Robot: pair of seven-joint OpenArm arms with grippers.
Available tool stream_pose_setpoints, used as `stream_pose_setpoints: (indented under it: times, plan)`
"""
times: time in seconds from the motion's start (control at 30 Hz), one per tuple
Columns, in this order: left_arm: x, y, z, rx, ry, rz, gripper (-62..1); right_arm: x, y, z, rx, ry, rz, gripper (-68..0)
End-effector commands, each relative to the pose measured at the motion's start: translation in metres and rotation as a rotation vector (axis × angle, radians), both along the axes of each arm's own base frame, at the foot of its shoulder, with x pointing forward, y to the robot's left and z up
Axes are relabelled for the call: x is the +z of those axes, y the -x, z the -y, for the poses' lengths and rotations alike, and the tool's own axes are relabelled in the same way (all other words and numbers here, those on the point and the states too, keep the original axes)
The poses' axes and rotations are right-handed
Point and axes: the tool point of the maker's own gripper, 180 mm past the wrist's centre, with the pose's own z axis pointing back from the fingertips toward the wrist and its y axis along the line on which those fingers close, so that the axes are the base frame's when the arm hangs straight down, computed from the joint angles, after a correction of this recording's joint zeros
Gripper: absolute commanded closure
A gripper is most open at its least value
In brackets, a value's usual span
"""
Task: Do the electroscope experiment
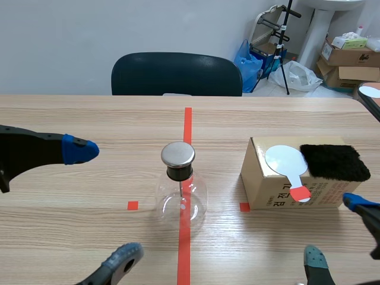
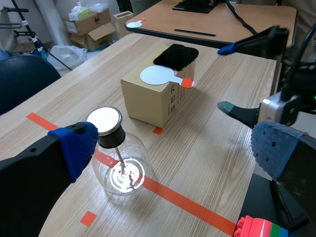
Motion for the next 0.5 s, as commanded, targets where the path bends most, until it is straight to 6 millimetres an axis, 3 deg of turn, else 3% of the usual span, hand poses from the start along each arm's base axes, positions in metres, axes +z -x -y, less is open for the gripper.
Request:
stream_pose_setpoints:
  times: [0.0, 0.27, 0.47]
  plan:
    - [0.004, 0.0, 0.002, 0.007, 0.031, -0.003, -62.3, 0.031, -0.007, 0.003, -0.017, -0.05, 0.114, -67.9]
    - [0.004, 0.0, 0.002, 0.007, 0.031, -0.003, -62.3, 0.084, -0.026, 0.008, -0.053, -0.523, -0.027, -67.9]
    - [0.004, 0.0, 0.002, 0.007, 0.031, -0.003, -62.3, 0.125, -0.039, 0.005, 0.034, -0.856, -0.113, -67.9]
